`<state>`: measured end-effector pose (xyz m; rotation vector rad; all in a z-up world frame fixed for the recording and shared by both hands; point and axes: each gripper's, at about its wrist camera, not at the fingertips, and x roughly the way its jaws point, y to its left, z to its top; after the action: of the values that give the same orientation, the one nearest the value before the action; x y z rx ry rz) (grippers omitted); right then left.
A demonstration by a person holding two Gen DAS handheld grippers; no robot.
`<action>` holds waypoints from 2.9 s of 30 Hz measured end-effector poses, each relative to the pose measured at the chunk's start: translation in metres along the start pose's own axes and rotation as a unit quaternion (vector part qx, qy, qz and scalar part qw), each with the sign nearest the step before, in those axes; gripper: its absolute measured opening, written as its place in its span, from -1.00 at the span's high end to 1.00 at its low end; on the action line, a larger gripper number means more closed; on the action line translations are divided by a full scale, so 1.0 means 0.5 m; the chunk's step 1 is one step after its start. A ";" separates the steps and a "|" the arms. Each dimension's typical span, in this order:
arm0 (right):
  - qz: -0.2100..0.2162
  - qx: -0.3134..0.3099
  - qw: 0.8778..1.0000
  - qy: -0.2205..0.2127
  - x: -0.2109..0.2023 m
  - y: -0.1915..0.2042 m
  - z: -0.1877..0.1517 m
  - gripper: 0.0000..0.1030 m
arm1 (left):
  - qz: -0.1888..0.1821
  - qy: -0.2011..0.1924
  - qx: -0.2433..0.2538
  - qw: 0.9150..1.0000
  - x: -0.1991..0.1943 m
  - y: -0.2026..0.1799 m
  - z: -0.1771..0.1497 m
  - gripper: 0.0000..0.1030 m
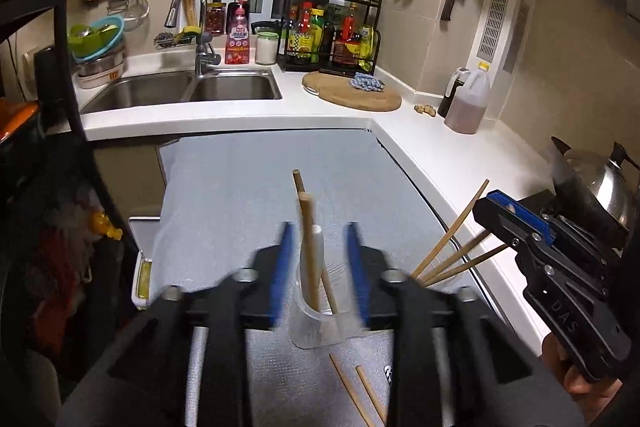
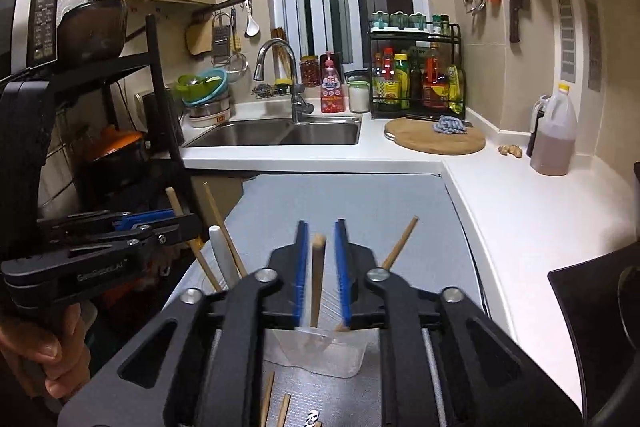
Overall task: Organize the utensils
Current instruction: 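Lower the chopsticks into the container and open both tools, then close the right tool on a loose chopstick while the left tool grasps another chopstick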
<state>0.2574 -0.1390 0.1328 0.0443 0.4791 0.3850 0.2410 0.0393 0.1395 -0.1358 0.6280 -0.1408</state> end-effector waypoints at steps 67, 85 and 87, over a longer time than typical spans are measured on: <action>-0.035 0.037 0.986 0.157 -0.240 0.059 -0.510 0.41 | 0.020 0.012 -0.011 1.000 -0.185 -0.026 -0.459 0.08; -0.048 0.024 0.981 0.186 -0.214 0.062 -0.542 0.82 | 0.015 0.018 -0.006 1.000 -0.180 -0.033 -0.459 0.08; -0.051 0.028 0.981 0.186 -0.216 0.057 -0.542 0.88 | 0.015 0.019 -0.005 1.000 -0.179 -0.033 -0.460 0.08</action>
<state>0.0353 -0.1656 -0.0567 0.0016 0.8587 0.2793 0.0312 0.0191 0.0095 -0.1344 0.6691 -0.1123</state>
